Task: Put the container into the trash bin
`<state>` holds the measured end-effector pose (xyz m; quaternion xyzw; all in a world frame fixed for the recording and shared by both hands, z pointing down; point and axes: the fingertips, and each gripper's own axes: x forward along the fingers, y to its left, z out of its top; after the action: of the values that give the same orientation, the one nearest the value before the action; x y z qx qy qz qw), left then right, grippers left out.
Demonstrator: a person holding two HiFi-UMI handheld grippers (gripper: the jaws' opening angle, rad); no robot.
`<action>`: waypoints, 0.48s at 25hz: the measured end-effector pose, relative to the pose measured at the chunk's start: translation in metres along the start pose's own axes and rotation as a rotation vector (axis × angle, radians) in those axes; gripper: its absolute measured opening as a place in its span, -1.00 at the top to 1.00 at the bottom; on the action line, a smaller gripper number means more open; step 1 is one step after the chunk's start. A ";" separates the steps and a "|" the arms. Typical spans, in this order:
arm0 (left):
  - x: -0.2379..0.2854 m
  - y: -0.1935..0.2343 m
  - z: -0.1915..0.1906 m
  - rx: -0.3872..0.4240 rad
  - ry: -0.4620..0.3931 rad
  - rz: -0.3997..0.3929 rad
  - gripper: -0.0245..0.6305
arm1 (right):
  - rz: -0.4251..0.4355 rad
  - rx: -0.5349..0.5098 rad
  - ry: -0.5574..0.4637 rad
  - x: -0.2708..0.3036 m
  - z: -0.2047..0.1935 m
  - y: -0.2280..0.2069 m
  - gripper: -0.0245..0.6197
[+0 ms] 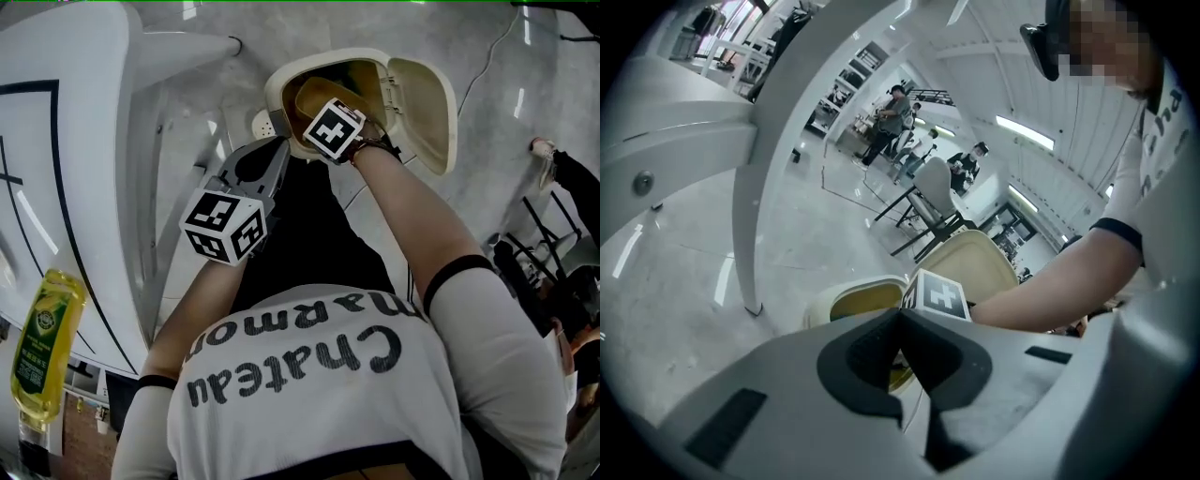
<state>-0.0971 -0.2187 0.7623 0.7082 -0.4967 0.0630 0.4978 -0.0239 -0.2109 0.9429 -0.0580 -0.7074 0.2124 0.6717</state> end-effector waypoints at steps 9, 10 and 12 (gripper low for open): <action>0.000 0.012 0.003 0.029 -0.019 0.019 0.85 | -0.042 -0.189 0.075 0.022 -0.013 -0.007 0.83; 0.000 0.012 0.002 0.028 -0.021 0.020 0.85 | -0.046 -0.192 0.074 0.023 -0.013 -0.009 0.83; -0.001 0.012 0.000 0.025 -0.021 0.022 0.85 | -0.051 -0.195 0.071 0.024 -0.014 -0.012 0.82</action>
<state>-0.1062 -0.2181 0.7697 0.7097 -0.5086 0.0674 0.4829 -0.0097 -0.2098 0.9703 -0.1123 -0.7017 0.1231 0.6927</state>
